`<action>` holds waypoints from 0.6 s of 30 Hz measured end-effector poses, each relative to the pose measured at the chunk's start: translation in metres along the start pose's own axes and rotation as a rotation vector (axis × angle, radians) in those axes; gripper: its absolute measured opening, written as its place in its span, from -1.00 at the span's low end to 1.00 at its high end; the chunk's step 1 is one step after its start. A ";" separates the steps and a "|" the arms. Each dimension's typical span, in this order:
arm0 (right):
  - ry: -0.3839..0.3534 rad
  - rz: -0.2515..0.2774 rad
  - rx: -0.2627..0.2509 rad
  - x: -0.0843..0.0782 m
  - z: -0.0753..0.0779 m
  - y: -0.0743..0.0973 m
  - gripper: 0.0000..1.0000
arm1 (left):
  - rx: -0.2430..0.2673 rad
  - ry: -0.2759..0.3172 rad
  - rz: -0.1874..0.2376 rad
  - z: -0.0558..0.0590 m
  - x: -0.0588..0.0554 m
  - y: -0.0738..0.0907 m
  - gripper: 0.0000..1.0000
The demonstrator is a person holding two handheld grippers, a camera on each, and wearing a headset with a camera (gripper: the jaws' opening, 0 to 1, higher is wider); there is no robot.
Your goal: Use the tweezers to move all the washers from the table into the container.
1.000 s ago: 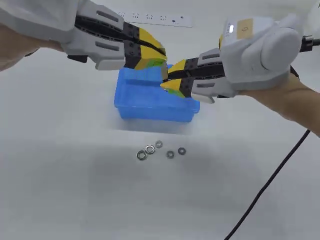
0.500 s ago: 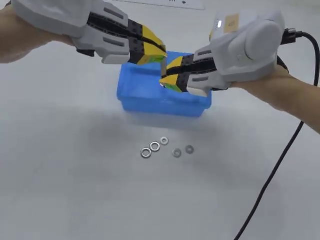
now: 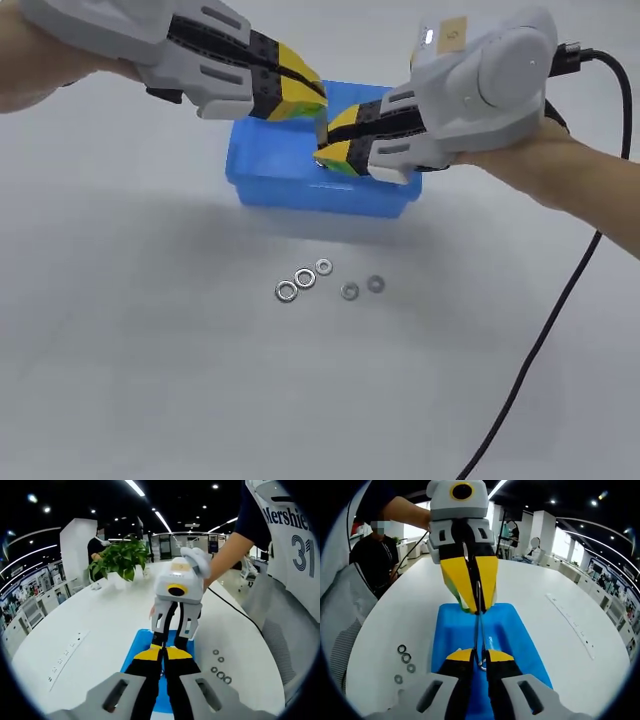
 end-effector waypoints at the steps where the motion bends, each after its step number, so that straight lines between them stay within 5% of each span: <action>1: 0.004 -0.001 0.000 0.001 -0.001 0.000 -0.78 | -0.003 -0.001 -0.002 0.001 0.000 0.000 -0.89; 11: 0.009 0.020 -0.021 0.012 -0.007 0.009 -0.71 | -0.014 -0.053 -0.009 0.004 0.012 0.008 -0.89; 18: 0.035 0.054 -0.031 0.027 -0.020 0.023 -0.70 | -0.022 -0.101 -0.009 0.010 0.034 0.019 -0.89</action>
Point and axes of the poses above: the centre of the closed fingertips' face, and the gripper's own axes: y roughly backward along the fingers, z roughly to its right, x roughly out of its top, the point moved 10 cm from there along y, roughly backward along the fingers, and after that the axes turned 10 degrees about -y, right-handed, at the moved point
